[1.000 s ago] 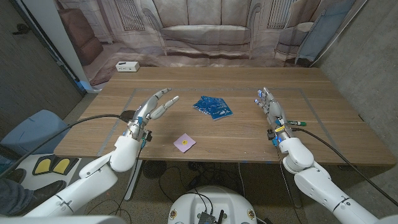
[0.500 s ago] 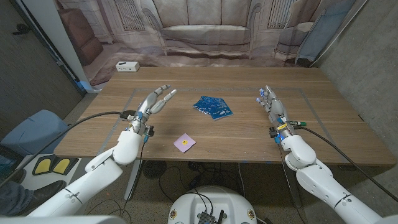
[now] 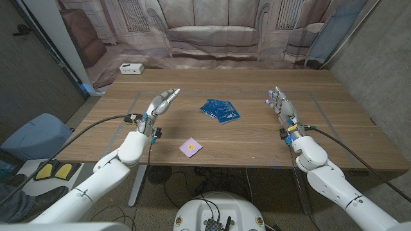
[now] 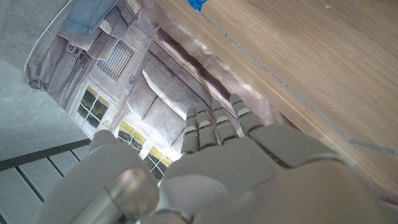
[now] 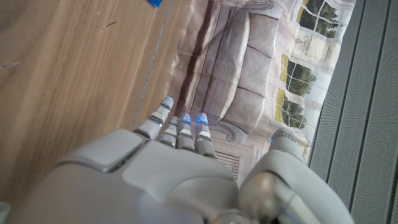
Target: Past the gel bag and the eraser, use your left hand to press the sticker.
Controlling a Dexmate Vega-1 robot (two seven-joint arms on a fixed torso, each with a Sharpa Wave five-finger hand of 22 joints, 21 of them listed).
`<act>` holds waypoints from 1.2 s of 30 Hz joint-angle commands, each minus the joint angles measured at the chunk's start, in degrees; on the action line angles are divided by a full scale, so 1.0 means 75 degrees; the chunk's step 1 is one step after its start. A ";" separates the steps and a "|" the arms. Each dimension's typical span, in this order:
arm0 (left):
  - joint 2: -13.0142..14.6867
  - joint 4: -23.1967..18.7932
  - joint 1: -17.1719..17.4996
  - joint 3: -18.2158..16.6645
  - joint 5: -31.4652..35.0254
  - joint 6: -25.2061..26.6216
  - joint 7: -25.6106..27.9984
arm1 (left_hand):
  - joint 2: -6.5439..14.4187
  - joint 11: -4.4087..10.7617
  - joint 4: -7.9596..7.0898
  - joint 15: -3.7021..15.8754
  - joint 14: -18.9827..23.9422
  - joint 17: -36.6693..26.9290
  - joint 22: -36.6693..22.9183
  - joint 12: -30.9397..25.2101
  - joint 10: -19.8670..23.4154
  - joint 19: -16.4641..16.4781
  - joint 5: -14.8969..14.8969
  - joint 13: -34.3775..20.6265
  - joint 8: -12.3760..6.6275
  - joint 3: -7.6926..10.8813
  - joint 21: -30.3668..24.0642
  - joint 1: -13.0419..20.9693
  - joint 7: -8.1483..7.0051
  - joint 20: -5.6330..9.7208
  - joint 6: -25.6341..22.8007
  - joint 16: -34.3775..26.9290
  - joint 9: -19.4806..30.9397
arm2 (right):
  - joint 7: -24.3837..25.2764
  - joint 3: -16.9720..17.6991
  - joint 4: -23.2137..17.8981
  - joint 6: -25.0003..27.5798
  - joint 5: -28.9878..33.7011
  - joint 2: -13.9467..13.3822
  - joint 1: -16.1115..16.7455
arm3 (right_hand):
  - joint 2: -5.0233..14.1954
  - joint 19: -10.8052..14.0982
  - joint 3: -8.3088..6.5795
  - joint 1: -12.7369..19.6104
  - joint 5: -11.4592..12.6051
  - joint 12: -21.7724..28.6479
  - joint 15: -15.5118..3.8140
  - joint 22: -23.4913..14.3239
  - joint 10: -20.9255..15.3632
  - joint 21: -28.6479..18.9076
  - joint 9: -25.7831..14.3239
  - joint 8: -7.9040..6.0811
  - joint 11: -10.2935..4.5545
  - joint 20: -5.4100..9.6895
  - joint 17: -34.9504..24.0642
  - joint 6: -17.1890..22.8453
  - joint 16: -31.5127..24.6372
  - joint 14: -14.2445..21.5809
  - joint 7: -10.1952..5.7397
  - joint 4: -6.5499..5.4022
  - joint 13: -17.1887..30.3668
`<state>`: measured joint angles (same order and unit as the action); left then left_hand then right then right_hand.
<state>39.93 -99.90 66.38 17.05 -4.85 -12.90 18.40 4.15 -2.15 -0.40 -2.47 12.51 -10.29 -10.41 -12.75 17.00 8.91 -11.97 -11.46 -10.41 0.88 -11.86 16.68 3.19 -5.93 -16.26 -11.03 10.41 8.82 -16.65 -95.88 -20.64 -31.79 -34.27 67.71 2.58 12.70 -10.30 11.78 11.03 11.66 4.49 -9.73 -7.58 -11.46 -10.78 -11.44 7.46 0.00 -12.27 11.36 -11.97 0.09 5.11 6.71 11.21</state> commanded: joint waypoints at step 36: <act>-0.1054 0.1946 -0.0962 0.0310 -0.2346 -0.1852 -0.1174 | -0.0026 -0.0109 -0.0051 -0.0094 0.0068 -0.0019 0.0001 0.0014 0.0023 0.0169 0.0043 -0.0012 -0.0065 -0.0097 -0.0001 -0.0093 0.0120 0.0076 -0.0041 -0.0005 -0.0007 | -0.0075 -0.0074 0.0643 -0.0210 -0.0005 0.0133 -0.0321 | -0.0005 0.0130 0.0072 -0.0029 -0.0019 0.0027 0.0020 -0.0024 -0.0070 0.0016 -0.0013 0.0029 0.0035 -0.0011 -0.0003 0.0029 -0.0017 0.0068 0.0022 0.0004 0.0021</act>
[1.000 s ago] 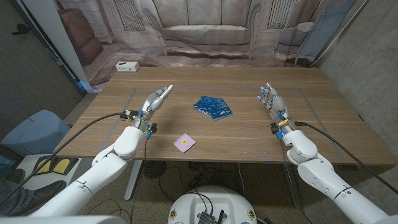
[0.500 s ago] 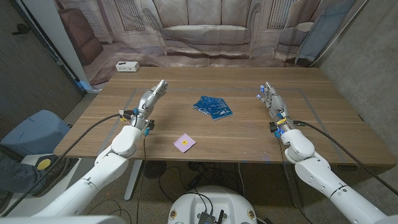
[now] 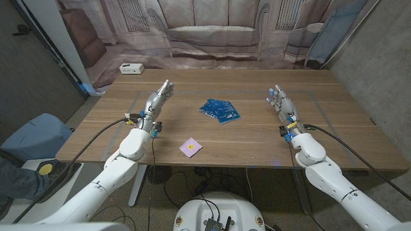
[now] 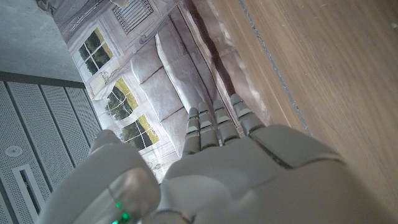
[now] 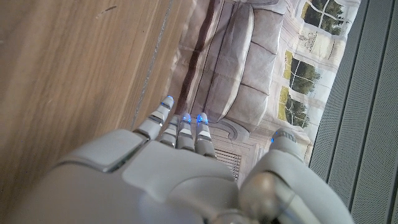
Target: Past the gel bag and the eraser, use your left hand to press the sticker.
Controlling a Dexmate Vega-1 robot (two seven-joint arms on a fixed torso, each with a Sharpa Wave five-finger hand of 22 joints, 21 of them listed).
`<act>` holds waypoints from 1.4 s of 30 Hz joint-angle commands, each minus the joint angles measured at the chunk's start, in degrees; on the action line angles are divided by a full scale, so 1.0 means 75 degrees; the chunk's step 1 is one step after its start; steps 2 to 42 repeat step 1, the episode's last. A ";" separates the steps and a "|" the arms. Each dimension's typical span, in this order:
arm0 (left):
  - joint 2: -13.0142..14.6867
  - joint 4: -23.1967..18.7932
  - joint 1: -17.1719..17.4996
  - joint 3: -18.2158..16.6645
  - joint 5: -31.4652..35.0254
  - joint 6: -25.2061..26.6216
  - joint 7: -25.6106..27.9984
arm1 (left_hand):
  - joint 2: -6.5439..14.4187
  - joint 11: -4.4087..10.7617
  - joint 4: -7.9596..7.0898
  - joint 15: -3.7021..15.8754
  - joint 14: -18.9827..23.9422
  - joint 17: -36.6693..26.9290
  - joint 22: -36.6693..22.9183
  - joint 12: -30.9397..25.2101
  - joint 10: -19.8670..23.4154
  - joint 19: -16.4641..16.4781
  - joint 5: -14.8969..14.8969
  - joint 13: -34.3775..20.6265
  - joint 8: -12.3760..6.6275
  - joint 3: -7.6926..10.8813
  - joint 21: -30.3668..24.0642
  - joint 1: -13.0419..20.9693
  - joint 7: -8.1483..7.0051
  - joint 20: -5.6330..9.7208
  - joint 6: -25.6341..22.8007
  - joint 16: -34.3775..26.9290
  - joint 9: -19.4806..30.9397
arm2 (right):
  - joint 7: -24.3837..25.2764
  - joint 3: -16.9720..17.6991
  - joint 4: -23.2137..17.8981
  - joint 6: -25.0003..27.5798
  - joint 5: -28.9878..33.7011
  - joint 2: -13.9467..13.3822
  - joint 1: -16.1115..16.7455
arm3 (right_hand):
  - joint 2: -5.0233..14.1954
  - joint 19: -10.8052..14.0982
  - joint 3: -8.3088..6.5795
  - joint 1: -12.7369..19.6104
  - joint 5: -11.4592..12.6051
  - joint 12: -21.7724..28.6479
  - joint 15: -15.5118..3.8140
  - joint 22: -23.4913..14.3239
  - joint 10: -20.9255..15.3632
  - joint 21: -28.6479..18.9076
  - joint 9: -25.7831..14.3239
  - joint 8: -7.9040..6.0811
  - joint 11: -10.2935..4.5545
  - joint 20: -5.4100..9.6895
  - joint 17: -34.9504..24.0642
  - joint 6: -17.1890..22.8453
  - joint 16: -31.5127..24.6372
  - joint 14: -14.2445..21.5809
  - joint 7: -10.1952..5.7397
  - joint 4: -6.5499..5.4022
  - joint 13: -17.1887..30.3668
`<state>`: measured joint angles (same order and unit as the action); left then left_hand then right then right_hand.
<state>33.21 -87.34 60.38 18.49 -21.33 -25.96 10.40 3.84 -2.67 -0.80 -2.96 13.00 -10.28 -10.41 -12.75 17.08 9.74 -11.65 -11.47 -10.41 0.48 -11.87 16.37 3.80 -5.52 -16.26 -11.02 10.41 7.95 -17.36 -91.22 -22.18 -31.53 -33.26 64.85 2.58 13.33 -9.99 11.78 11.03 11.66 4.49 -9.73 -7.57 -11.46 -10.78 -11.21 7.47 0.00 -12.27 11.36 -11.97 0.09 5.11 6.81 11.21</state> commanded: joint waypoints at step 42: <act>-0.0184 0.0326 -0.0172 0.0123 -0.0190 -0.0153 -0.0139 | 0.0017 -0.0017 0.0002 -0.0028 0.0002 -0.0019 0.0001 0.0013 0.0017 0.0058 0.0000 -0.0011 -0.0068 -0.0044 0.0001 -0.0052 0.0045 0.0021 -0.0049 -0.0005 -0.0007 | 0.0084 0.0013 0.0000 0.0002 -0.0013 0.0006 0.0081 | -0.0004 0.0047 0.0031 -0.0030 -0.0019 0.0028 0.0016 -0.0024 -0.0074 0.0017 -0.0014 -0.0002 0.0035 -0.0011 -0.0003 0.0029 -0.0016 0.0066 0.0023 -0.0010 0.0021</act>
